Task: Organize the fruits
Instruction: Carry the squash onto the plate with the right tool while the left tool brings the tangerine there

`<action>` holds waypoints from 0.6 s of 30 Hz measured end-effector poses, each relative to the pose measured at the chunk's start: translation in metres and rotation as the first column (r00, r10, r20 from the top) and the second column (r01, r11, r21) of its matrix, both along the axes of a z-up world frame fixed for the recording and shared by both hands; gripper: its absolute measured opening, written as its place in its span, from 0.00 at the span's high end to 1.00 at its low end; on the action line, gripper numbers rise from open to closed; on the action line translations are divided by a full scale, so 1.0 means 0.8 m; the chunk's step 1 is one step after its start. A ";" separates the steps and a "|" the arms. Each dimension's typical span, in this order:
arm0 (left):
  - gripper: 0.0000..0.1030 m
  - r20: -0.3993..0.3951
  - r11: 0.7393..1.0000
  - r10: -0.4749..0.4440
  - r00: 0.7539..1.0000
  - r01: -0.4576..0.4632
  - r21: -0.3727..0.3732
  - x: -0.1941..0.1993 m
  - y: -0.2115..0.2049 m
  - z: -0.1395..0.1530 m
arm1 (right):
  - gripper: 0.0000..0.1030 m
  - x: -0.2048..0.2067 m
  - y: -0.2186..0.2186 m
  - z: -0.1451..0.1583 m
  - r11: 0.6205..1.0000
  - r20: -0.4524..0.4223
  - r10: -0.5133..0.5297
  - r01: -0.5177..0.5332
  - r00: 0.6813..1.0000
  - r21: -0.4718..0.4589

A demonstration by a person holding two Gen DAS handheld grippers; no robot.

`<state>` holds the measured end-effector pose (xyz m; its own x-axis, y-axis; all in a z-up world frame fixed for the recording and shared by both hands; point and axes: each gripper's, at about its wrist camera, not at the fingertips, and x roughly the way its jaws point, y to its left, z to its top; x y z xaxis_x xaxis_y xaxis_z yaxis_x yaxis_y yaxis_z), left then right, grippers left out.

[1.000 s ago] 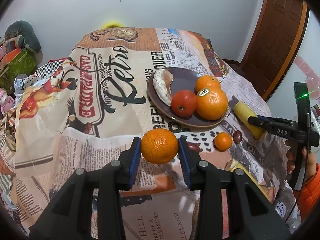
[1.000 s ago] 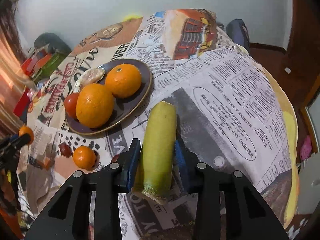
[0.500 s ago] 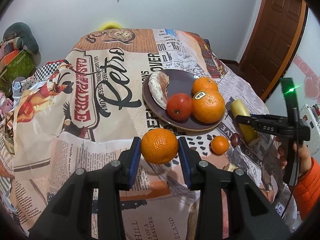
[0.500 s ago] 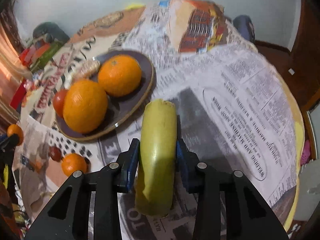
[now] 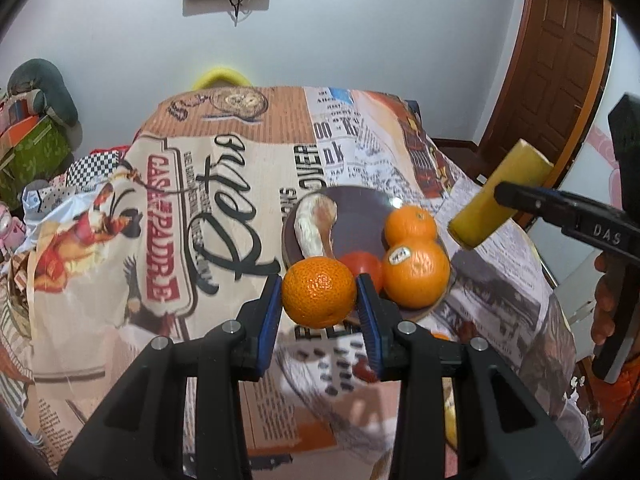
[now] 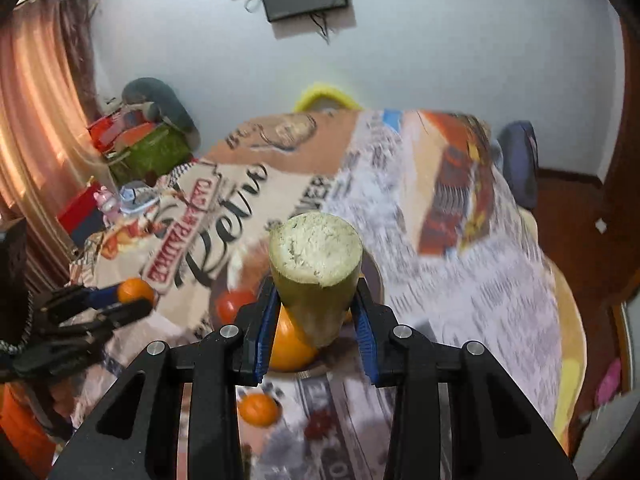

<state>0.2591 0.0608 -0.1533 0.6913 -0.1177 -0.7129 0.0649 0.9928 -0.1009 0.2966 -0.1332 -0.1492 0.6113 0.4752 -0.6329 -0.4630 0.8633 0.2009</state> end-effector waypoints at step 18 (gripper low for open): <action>0.64 -0.086 1.000 0.001 0.996 -0.003 -0.027 0.083 0.009 -0.049 | 0.68 0.056 0.083 -0.043 0.986 -0.107 0.156 -0.161 0.982 -0.042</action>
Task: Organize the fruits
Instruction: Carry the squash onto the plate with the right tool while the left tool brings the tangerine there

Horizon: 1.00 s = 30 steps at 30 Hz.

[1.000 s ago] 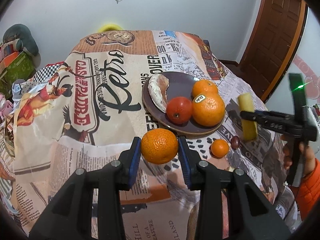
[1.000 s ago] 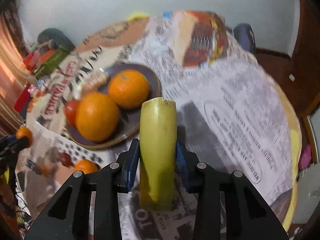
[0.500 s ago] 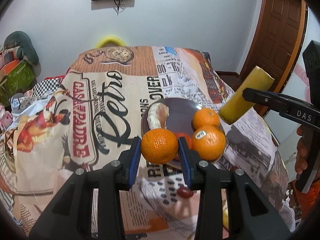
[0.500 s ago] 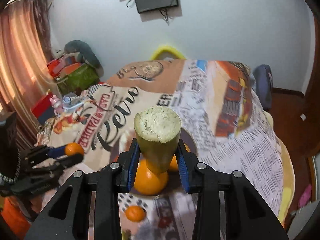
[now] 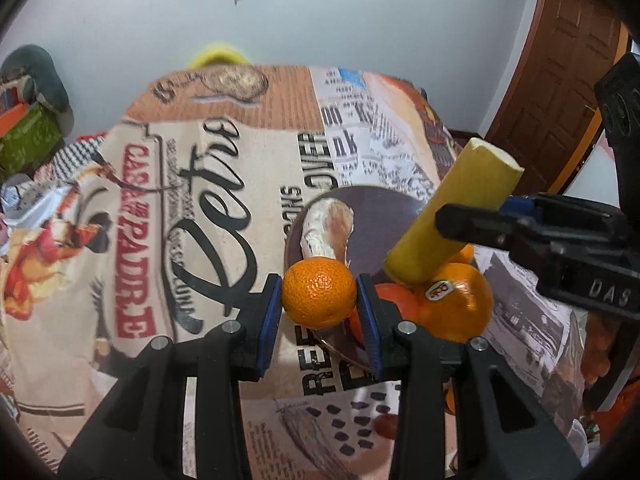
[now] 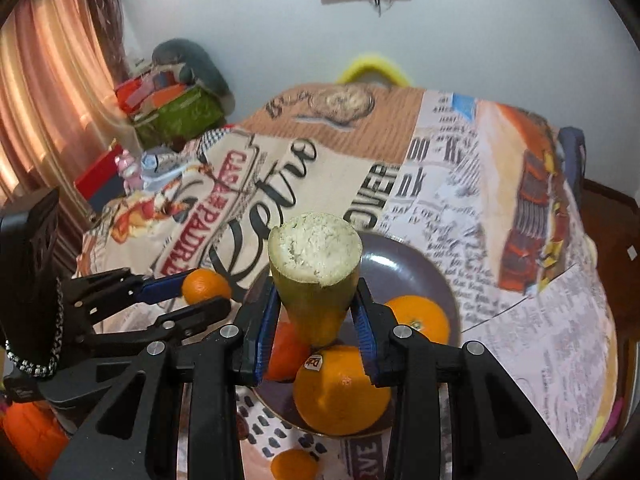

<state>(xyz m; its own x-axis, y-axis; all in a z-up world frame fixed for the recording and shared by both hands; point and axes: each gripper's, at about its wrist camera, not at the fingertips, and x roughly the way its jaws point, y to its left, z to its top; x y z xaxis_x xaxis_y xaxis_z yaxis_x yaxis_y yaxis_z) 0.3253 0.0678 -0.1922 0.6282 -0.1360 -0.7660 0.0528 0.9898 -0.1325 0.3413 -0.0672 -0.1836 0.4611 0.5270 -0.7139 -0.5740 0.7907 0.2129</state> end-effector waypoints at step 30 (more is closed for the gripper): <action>0.54 -0.030 1.000 0.007 1.000 -0.008 -0.021 0.017 -0.009 -0.012 | 0.57 0.049 -0.008 -0.038 0.996 -0.076 -0.046 0.040 0.996 -0.076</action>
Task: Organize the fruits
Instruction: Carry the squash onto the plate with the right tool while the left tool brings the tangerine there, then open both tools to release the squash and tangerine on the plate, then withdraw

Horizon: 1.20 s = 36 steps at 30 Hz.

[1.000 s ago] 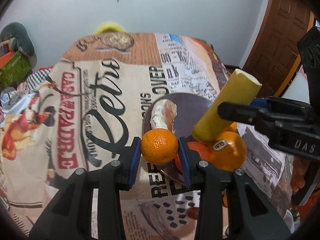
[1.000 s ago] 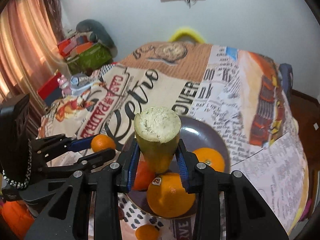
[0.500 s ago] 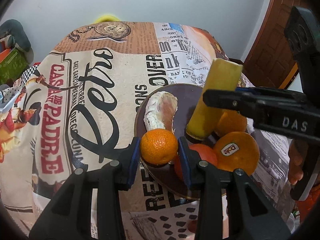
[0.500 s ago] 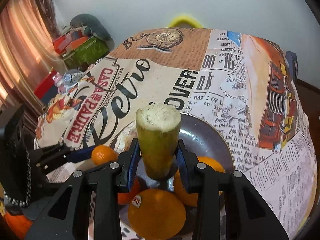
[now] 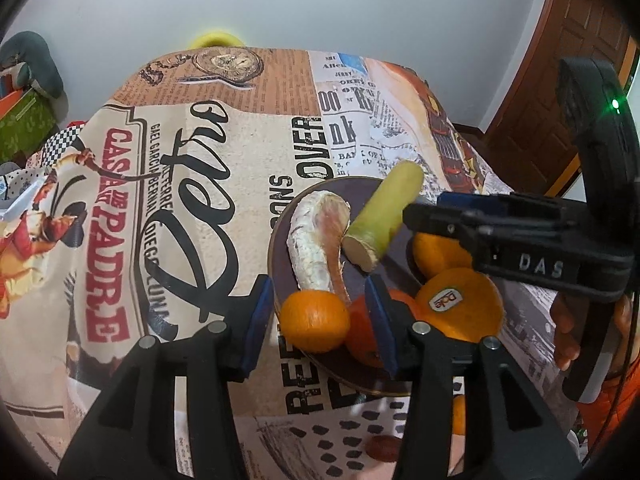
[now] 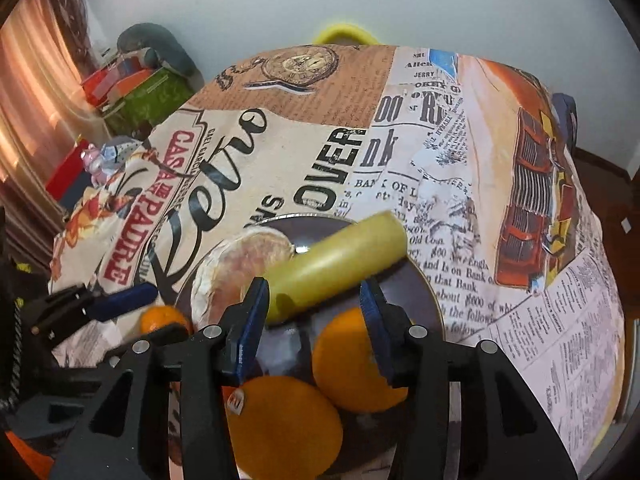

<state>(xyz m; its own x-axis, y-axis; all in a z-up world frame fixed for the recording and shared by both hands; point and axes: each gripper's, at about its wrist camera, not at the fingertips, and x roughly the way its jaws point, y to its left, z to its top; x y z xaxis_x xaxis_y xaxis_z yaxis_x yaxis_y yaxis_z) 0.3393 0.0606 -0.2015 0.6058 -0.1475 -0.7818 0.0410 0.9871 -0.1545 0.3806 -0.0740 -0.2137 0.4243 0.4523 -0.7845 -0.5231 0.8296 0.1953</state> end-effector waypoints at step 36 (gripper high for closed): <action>0.33 0.125 0.997 -0.009 0.992 -0.001 0.081 -0.211 -0.021 0.096 | 0.50 -0.235 -0.035 0.021 0.997 0.061 0.026 -0.021 0.998 -0.071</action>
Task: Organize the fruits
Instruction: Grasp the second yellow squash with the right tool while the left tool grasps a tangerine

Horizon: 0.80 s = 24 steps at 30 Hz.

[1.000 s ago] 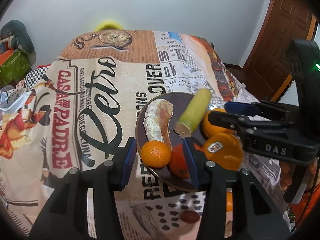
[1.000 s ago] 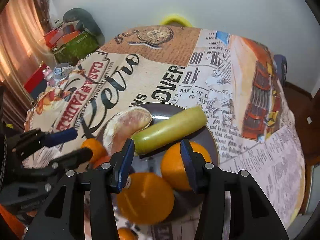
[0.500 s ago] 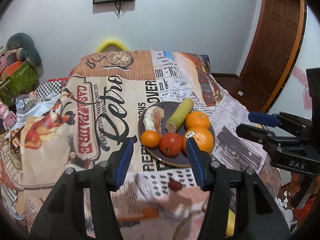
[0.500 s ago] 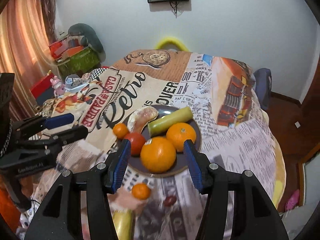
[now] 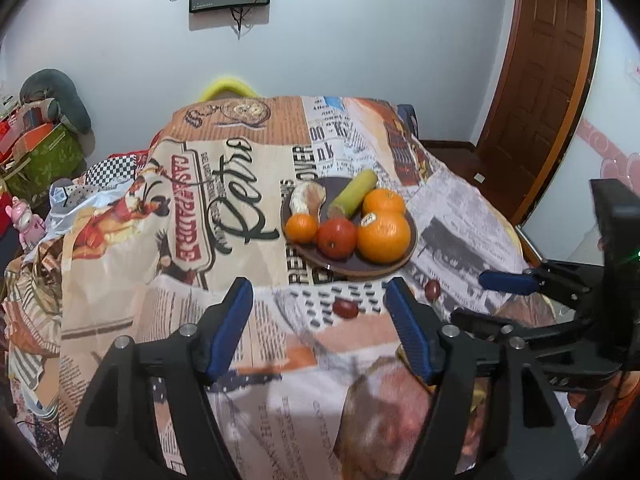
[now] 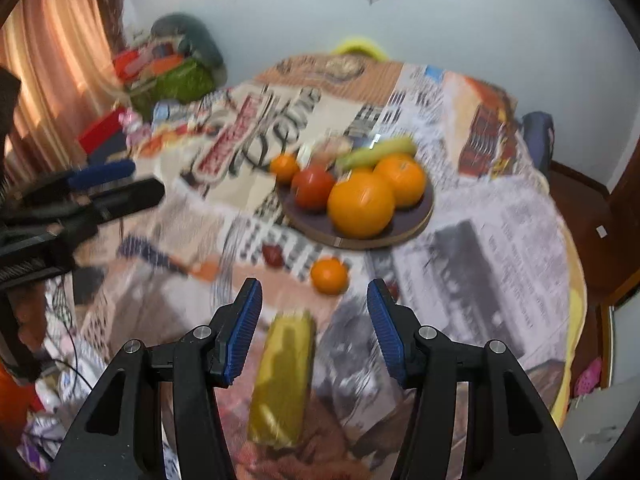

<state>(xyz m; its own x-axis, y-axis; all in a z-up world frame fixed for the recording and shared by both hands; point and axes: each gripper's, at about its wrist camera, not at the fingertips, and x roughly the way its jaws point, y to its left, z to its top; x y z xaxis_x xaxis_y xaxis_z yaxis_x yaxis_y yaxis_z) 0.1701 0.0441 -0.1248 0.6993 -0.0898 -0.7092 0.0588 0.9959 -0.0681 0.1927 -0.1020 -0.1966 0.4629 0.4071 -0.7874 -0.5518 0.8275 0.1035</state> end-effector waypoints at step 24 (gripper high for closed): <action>0.32 -0.161 0.999 -0.046 0.986 0.043 -0.021 0.020 -0.027 -0.079 | 0.64 -0.013 -0.024 -0.044 0.997 -0.083 -0.019 0.025 0.996 0.071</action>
